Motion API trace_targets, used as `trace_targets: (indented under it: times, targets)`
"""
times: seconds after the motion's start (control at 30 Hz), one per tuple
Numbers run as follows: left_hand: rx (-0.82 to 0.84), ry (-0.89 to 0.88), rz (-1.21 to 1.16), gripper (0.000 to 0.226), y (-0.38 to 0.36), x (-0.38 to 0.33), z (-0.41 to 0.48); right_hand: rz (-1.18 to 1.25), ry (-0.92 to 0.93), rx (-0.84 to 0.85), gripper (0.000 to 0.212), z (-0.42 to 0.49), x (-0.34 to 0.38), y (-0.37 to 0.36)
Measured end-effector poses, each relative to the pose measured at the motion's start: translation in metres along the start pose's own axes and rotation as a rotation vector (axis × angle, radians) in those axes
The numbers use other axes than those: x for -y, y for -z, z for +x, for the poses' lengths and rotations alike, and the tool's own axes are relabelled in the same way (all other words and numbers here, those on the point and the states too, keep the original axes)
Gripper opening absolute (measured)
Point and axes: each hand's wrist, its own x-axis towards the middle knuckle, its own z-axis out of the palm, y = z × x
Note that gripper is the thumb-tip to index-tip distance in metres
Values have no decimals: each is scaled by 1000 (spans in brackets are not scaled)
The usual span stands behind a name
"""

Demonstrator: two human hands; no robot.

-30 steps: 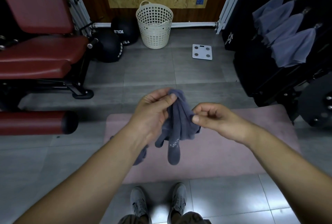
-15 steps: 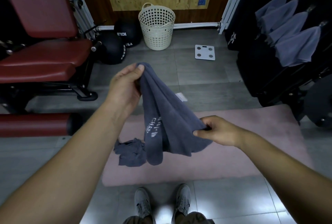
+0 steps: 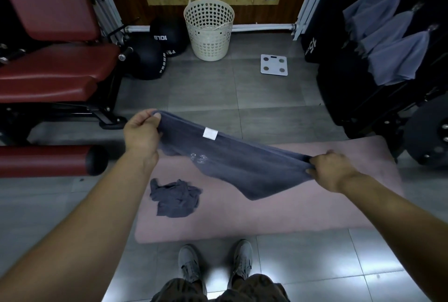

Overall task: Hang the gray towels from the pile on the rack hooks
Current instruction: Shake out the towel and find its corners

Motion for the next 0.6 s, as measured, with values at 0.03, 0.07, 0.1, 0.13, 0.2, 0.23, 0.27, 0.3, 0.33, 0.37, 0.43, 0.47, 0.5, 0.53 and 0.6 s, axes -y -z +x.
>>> trace_targets:
  times: [0.03, 0.07, 0.1, 0.13, 0.2, 0.23, 0.27, 0.3, 0.33, 0.37, 0.43, 0.47, 0.5, 0.53, 0.6]
  targets:
    - [-22, 29, -17, 22, 3, 4, 2, -92, 9, -83, 30, 0, -3, -1]
    - [-48, 62, -49, 23, 6, 8, 4, -173, 19, -160, 28, -1, -6, -2]
    - [-70, 93, -83, 24, 9, 10, 5, -200, 22, -237, 26, -1, -9, -4]
    - [-87, 118, -113, 25, 11, 13, 6, -158, 30, -327, 22, 0, -13, -5]
    - [-111, 154, -139, 25, 16, 16, 9, 57, 65, -471, 10, 1, -20, -5]
    - [-117, 167, -142, 24, 18, 17, 10, 192, 91, -531, 6, 1, -23, -4]
    - [-121, 177, -148, 24, 20, 18, 11, 317, 113, -576, 4, -1, -23, 0]
    - [-120, 184, -149, 23, 21, 19, 12, 423, 115, -620, 5, -4, -23, 5]
    - [-118, 186, -143, 22, 23, 19, 13, 518, 98, -667, 5, -7, -22, 10]
    - [-114, 190, -133, 22, 24, 20, 14, 602, 68, -713, 5, -9, -21, 15]
    - [-108, 199, -123, 21, 24, 22, 15, 718, 24, -765, 7, -10, -19, 21]
    - [-107, 206, -122, 20, 24, 23, 15, 763, 15, -768, 7, -9, -18, 22]
    - [-110, 213, -121, 20, 24, 24, 14, 809, 9, -765, 9, -8, -17, 23]
    - [-121, 219, -126, 20, 25, 26, 15, 859, 7, -761, 9, -7, -15, 24]
    - [-139, 228, -141, 22, 27, 28, 14, 921, -4, -706, 11, -4, -14, 25]
